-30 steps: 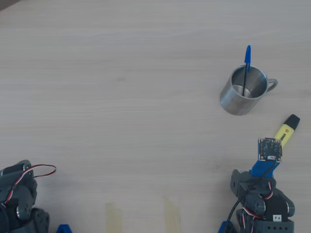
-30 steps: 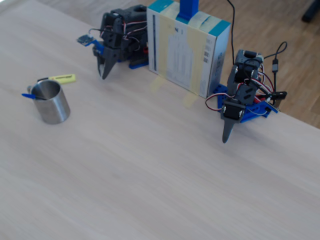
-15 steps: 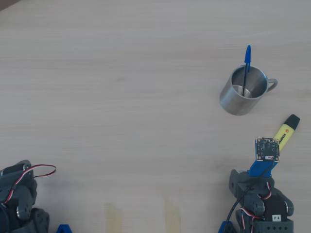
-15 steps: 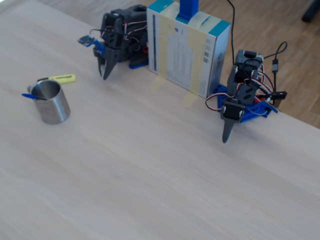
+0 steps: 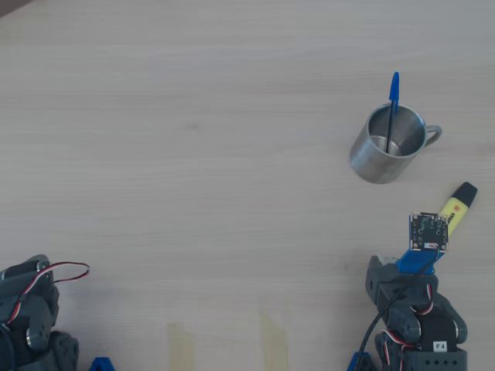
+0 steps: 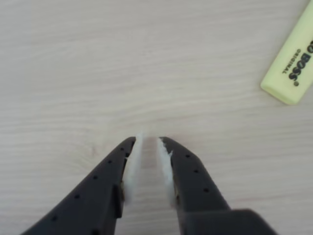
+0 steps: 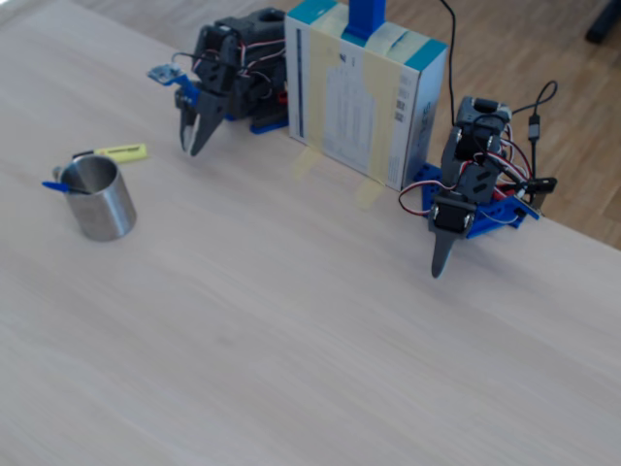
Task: Grab the yellow pen and put it in the silver cup.
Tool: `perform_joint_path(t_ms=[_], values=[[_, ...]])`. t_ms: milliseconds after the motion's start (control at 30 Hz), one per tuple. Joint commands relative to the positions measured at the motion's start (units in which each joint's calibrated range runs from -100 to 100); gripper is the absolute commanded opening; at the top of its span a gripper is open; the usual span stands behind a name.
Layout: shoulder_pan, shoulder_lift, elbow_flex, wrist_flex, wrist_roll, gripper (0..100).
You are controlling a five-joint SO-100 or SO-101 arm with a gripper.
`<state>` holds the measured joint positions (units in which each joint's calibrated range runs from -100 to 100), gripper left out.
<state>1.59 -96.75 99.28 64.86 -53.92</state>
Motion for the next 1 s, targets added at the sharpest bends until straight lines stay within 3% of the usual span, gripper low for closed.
perform_joint_path(t_ms=[0,300,967], values=[[-0.3,0.2,0.3,-1.2,-0.2,15],[-0.3,0.6,0.4,-8.7,-0.2,28],[-0.9,9.6,-1.6,-26.2,-10.3,30]])
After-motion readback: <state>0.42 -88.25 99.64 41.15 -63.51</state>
